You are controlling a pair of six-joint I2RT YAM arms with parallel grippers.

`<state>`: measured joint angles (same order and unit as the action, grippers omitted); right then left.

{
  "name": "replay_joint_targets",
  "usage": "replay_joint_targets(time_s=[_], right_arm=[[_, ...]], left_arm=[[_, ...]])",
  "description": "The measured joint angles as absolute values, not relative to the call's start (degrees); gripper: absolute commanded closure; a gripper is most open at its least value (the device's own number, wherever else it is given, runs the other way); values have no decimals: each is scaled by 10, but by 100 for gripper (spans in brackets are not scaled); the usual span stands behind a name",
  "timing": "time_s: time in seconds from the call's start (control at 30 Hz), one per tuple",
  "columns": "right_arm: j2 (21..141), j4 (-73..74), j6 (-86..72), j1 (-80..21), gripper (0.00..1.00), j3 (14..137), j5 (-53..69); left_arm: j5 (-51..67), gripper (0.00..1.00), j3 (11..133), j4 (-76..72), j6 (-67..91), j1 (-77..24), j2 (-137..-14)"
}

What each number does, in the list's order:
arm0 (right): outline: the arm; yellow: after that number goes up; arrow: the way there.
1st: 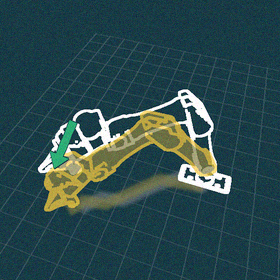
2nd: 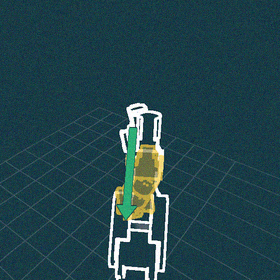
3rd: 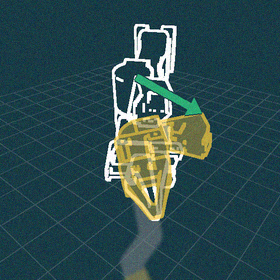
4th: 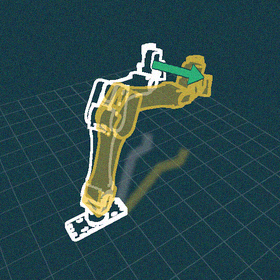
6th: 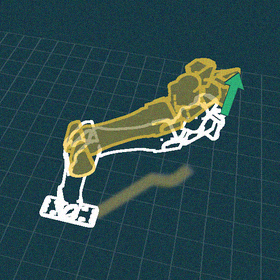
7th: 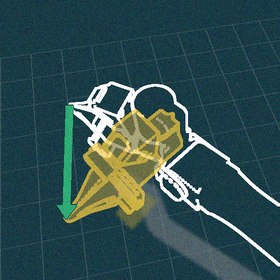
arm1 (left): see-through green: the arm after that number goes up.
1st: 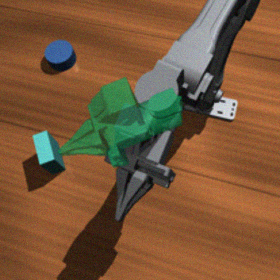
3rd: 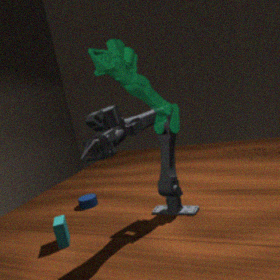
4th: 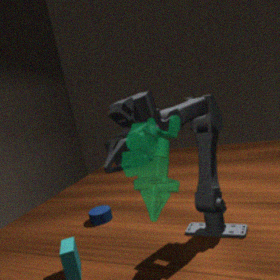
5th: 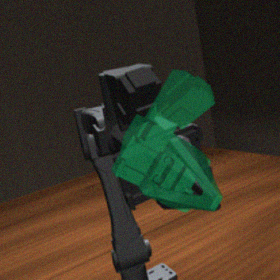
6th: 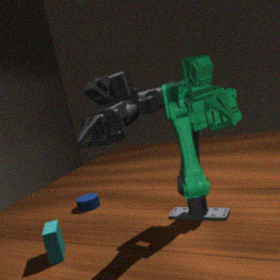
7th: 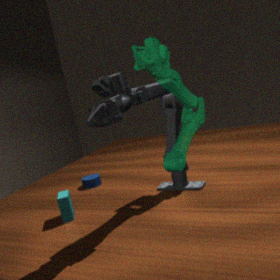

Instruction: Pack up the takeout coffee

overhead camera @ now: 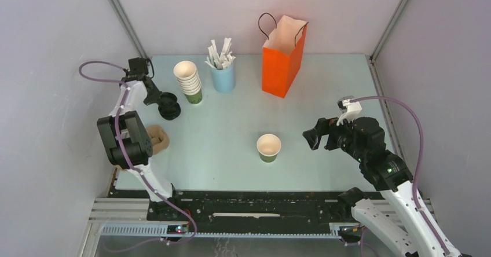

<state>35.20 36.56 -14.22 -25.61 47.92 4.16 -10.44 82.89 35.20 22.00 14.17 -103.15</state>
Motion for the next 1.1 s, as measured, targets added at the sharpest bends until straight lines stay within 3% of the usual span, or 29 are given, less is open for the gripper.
replay_joint_targets(time_s=[0.4, 0.7, 0.87, 0.97, 1.1], right_arm=[[356, 365, -142, -256, 0, 479, 44], [356, 364, -142, -257, 0, 479, 50], [365, 361, -142, -259, 1, 479, 57], [377, 357, -143, -260, 1, 479, 72], [392, 344, -156, -260, 1, 479, 115]], left_arm=[[-121, 100, 795, 363, 241, 142, -994], [-140, 100, 752, 398, 261, 142, -809], [-99, 100, 665, 401, 265, 129, -652], [-57, 100, 627, 399, 267, 65, -564], [-11, 100, 597, 359, 291, -103, -482]])
